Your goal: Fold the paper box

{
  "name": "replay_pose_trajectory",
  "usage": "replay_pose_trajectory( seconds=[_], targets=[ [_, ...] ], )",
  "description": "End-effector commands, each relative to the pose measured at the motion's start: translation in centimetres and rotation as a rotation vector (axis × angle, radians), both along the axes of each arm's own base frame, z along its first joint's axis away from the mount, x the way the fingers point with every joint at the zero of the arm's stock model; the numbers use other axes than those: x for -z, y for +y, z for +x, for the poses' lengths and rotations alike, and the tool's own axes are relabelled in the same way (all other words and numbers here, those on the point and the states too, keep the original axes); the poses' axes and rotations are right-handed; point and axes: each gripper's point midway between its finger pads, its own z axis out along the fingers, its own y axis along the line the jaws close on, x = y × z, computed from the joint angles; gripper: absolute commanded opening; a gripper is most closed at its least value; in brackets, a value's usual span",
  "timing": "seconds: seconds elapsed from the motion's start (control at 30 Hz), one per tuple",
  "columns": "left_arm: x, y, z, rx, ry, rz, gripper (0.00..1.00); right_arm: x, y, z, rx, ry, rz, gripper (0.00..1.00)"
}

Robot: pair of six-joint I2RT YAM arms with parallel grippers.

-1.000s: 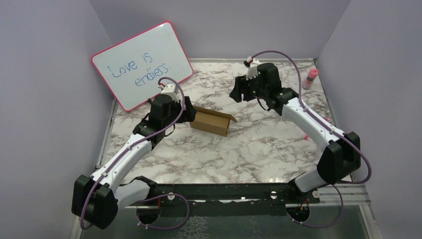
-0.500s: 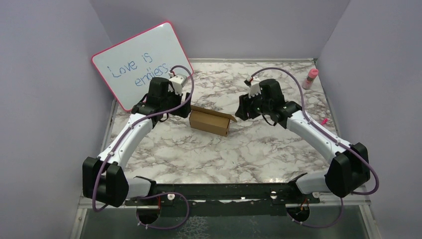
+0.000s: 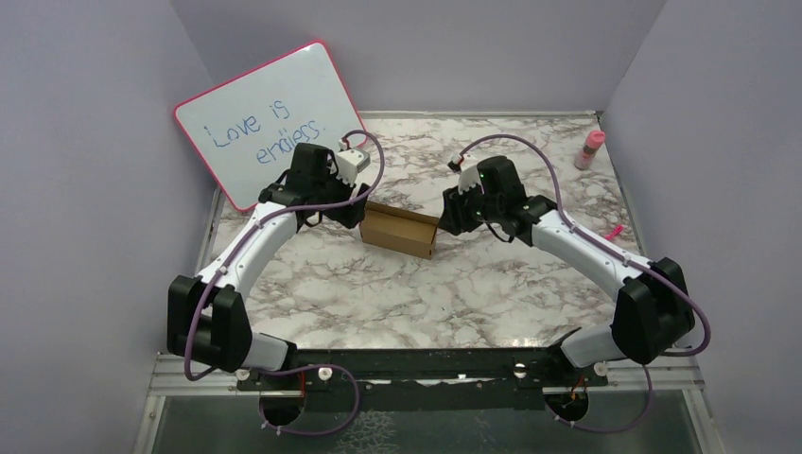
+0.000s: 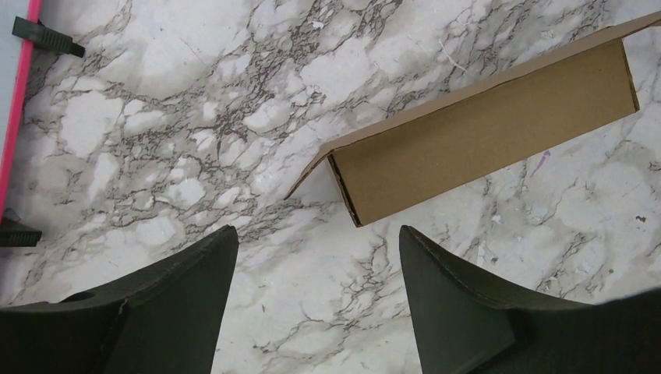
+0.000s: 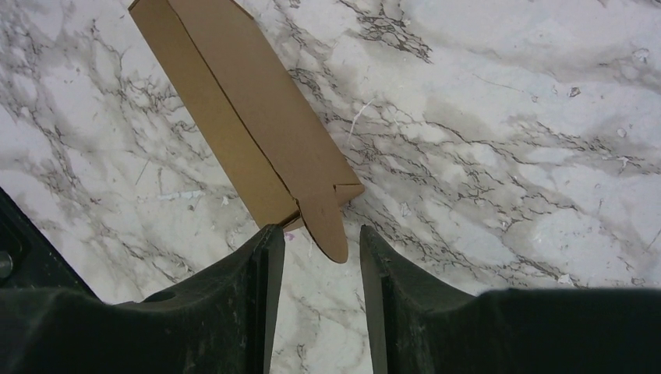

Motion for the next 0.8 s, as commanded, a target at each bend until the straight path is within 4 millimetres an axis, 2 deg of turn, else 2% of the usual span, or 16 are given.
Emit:
replay_pose_trajectory(
  seconds=[0.0,0.43,0.6,0.77],
  targets=[
    [-1.2,-0.6,1.1,0.096,-0.055,0.015,0.75,-0.1,1.1,0.7,-0.033,-0.038,0.006,0.44],
    [0.3,-1.6,1.8,0.19,0.005,0.035,0.61,0.6,1.6,0.4,-0.071,-0.044,-0.026,0.25],
    [0.4,-1.8,1.7,0.206,0.012,0.03,0.55,0.5,1.7,0.2,-0.077,-0.045,-0.022,0.19],
    [0.8,-2.0,1.9,0.214,0.02,0.029,0.5,0.5,1.7,0.2,-0.1,-0.065,-0.037,0.17]
  ],
)
